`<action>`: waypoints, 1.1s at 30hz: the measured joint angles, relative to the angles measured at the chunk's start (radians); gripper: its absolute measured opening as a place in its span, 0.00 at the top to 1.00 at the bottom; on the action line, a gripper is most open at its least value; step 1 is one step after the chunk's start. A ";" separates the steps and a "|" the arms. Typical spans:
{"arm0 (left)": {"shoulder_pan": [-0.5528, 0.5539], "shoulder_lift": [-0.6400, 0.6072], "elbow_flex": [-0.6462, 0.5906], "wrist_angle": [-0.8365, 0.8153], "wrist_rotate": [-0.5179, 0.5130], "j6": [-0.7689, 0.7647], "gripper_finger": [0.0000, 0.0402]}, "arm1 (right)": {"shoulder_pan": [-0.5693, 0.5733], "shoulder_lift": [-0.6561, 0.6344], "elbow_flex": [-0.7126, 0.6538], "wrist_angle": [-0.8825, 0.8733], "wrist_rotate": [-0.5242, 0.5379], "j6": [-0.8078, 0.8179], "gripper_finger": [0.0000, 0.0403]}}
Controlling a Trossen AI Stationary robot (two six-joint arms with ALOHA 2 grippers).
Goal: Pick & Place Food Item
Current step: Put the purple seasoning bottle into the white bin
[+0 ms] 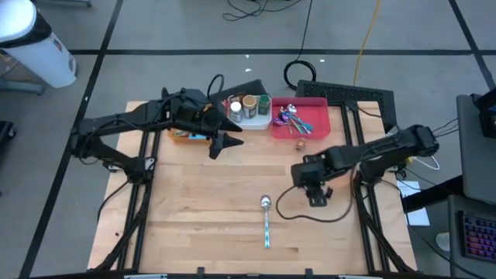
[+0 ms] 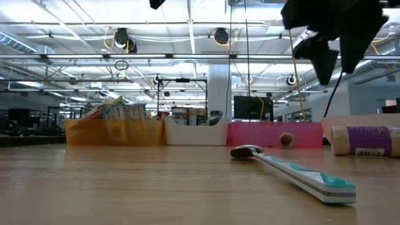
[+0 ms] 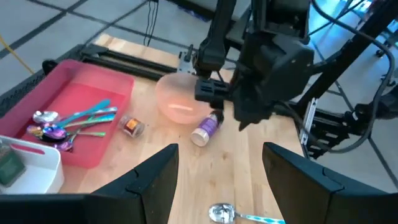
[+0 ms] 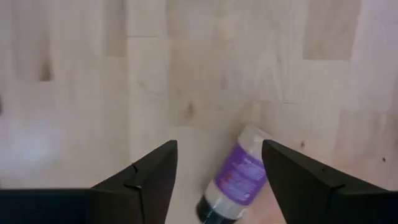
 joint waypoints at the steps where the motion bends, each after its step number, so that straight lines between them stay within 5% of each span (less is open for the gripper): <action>1: -0.001 0.003 0.000 -0.005 0.000 0.000 0.40 | -0.012 0.011 0.000 -0.001 0.001 -0.001 0.41; 11: -0.020 0.061 -0.002 -0.012 0.019 -0.001 0.40 | -0.074 0.122 0.000 -0.020 0.001 -0.094 0.28; 33: -0.018 0.069 -0.002 0.002 0.019 0.012 0.40 | -0.088 0.185 -0.149 0.009 0.051 -0.015 0.30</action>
